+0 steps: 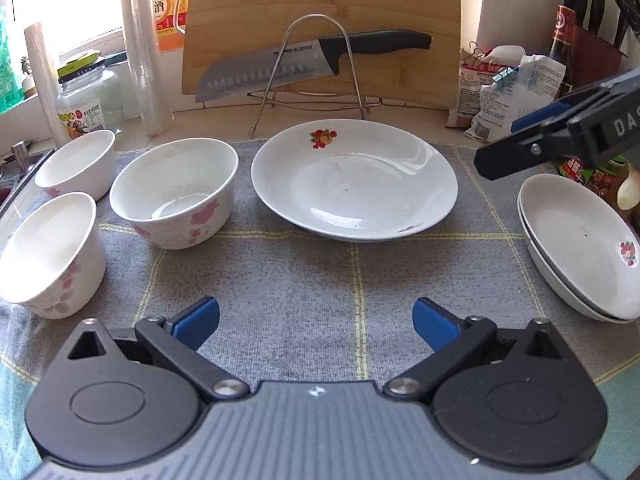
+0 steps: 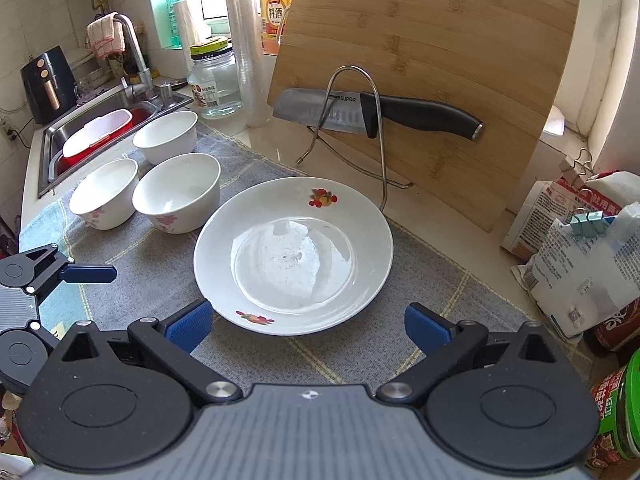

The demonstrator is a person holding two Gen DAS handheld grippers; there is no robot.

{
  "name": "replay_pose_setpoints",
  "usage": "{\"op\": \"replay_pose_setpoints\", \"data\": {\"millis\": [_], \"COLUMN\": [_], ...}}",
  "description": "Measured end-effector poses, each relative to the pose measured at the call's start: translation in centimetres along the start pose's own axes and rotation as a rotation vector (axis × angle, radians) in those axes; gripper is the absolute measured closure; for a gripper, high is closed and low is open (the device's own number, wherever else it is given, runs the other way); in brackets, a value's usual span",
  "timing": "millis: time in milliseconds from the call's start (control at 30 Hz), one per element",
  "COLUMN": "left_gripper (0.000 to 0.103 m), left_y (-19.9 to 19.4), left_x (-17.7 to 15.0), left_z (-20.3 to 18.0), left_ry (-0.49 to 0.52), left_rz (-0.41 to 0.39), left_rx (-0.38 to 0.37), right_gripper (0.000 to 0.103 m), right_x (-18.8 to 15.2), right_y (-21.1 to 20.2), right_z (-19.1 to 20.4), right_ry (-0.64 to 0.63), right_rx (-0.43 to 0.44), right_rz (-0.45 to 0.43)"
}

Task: Organize plates and bowls
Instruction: 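Grasp the rim of the red-flower white plate with the right gripper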

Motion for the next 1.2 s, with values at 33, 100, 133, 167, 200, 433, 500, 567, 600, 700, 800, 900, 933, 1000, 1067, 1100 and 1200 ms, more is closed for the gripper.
{"op": "replay_pose_setpoints", "data": {"millis": [33, 100, 133, 167, 200, 433, 500, 567, 600, 700, 800, 900, 933, 1000, 1067, 1100, 1200], "left_gripper": [0.001, 0.001, 0.001, 0.001, 0.001, 0.001, 0.001, 0.001, 0.001, 0.0, 0.0, 0.0, 0.0, 0.0, 0.0, 0.0, 0.0], "left_y": [0.5, 1.5, 1.9, 2.4, 2.8, 4.3, 4.6, 4.8, 4.9, 5.2, 5.6, 5.7, 5.8, 6.0, 6.2, 6.3, 6.5], "left_x": [0.1, 0.3, 0.3, 0.4, 0.4, 0.7, 1.0, 1.3, 1.4, 1.6, 1.8, 1.9, 2.0, 2.2, 2.4, 2.5, 2.7], "left_z": [0.0, -0.2, -0.4, -0.6, -0.8, -2.1, -2.4, -2.7, -2.7, -2.8, -2.8, -2.8, -2.8, -2.9, -2.9, -2.9, -3.0], "left_ry": [0.007, 0.035, 0.049, 0.066, 0.08, 0.141, 0.139, 0.142, 0.144, 0.149, 0.152, 0.151, 0.151, 0.152, 0.151, 0.15, 0.147], "left_rz": [0.002, 0.008, 0.013, 0.019, 0.022, -0.002, -0.005, -0.009, -0.012, -0.021, -0.026, -0.034, -0.036, -0.034, -0.034, -0.034, -0.04], "left_rx": [-0.008, -0.029, -0.045, -0.067, -0.081, -0.114, -0.112, -0.116, -0.119, -0.125, -0.132, -0.132, -0.134, -0.135, -0.134, -0.133, -0.132], "right_gripper": [0.0, 0.0, 0.0, 0.0, 0.0, 0.0, 0.0, 0.0, 0.0, 0.0, 0.0, 0.0, 0.0, 0.0, 0.0, 0.0, 0.0], "right_x": [0.0, 0.1, 0.1, 0.1, 0.2, 1.5, 2.1, 2.8, 3.2, 4.0, 4.6, 4.6, 4.5, 4.4, 4.3, 4.3, 4.2], "right_y": [0.0, 0.3, 0.5, 0.7, 0.9, 3.8, 5.0, 6.0, 6.5, 7.7, 8.8, 9.7, 9.9, 10.2, 10.6, 10.8, 11.0], "right_z": [0.0, -0.3, -0.4, -0.5, -0.7, -2.0, -2.7, -3.2, -3.4, -3.6, -3.7, -3.8, -3.9, -4.1, -4.4, -4.5, -5.0], "right_ry": [0.006, 0.019, 0.024, 0.028, 0.035, 0.065, 0.078, 0.077, 0.071, 0.054, 0.043, 0.04, 0.04, 0.039, 0.049, 0.055, 0.071], "right_rx": [-0.002, -0.016, -0.025, -0.03, -0.032, 0.009, 0.019, 0.017, 0.014, 0.019, 0.03, 0.043, 0.043, 0.05, 0.06, 0.067, 0.081], "right_rz": [0.002, 0.015, 0.02, 0.026, 0.032, 0.084, 0.106, 0.125, 0.132, 0.15, 0.174, 0.199, 0.207, 0.219, 0.232, 0.238, 0.244]}}
Point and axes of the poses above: each gripper's, at about its wrist camera, not at the fingertips, and y roughly the way its jaws point, z to its left, x to its top, the point moved 5 cm from there along y, roughly the way its jaws point, and after that the axes turned 9 degrees about x, right-handed, at the moved point
